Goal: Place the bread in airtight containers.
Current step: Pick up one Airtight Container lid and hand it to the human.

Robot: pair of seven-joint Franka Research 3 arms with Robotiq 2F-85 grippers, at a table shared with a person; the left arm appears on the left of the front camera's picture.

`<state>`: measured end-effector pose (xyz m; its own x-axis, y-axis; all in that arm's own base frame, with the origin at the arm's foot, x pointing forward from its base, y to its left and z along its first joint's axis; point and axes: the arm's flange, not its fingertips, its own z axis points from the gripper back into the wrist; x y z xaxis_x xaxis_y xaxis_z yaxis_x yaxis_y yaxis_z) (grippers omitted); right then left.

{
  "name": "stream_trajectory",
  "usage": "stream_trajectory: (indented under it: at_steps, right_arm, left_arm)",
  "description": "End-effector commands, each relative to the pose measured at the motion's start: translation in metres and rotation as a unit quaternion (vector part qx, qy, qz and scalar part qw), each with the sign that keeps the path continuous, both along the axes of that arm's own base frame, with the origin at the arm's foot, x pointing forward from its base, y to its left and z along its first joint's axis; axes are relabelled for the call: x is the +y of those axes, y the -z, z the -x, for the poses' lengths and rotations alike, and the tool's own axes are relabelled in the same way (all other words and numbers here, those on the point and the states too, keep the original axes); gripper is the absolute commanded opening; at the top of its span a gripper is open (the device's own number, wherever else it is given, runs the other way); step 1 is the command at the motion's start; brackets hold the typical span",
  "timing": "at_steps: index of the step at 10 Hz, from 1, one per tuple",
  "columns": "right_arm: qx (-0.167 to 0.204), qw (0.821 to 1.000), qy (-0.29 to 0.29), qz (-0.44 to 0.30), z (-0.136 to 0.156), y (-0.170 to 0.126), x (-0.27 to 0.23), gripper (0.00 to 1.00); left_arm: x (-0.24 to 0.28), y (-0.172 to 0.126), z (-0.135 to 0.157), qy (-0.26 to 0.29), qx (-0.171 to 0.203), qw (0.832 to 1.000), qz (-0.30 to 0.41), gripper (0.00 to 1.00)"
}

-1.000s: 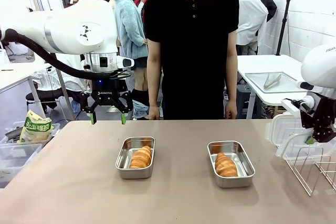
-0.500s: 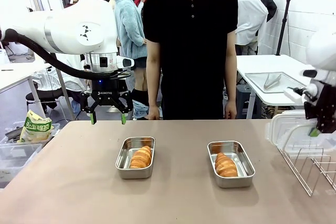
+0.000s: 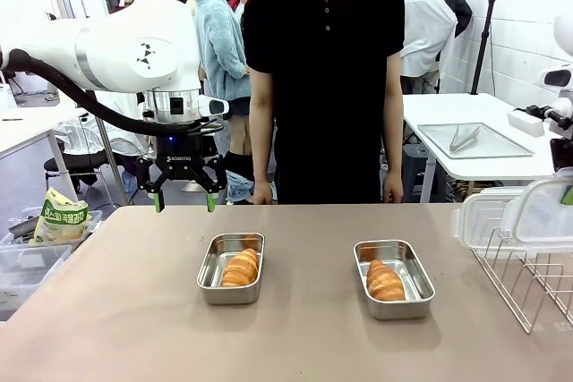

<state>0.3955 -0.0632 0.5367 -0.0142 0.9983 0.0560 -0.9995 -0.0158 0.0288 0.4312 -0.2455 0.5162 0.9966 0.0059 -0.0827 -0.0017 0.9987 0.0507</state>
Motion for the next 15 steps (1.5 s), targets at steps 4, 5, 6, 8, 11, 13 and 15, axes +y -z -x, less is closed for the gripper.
stream_trajectory:
  at_steps: [4,5,6,8,11,13,15]
  right_arm:
    - [-0.08,0.996,-0.037,0.002,0.006,-0.063,0.048,0.0]
    - [-0.103,0.992,-0.066,-0.01,0.002,-0.077,0.07,0.0]
    - [-0.13,0.987,-0.093,-0.016,-0.002,-0.09,0.095,0.0]
    - [-0.18,0.97,-0.16,-0.04,-0.012,-0.107,0.146,0.0]
    - [-0.231,0.938,-0.247,-0.077,-0.054,-0.11,0.201,0.0]
    - [-0.265,0.92,-0.277,-0.079,-0.067,-0.112,0.219,0.0]
    - [-0.264,0.915,-0.297,-0.074,-0.073,-0.105,0.224,0.0]
  left_arm:
    - [0.002,-0.002,0.001,-0.001,0.002,1.0,-0.001,1.0]
    - [0.002,-0.002,0.001,-0.001,0.002,1.0,-0.001,1.0]
    - [0.002,-0.002,0.001,-0.001,0.002,1.0,-0.001,1.0]
    - [0.002,-0.002,0.001,-0.001,0.002,1.0,-0.001,1.0]
    - [0.002,-0.002,0.001,-0.001,0.002,1.0,-0.001,1.0]
    - [0.002,-0.002,0.001,-0.001,0.002,1.0,-0.001,1.0]
    - [0.002,-0.002,0.001,-0.001,0.002,1.0,-0.001,1.0]
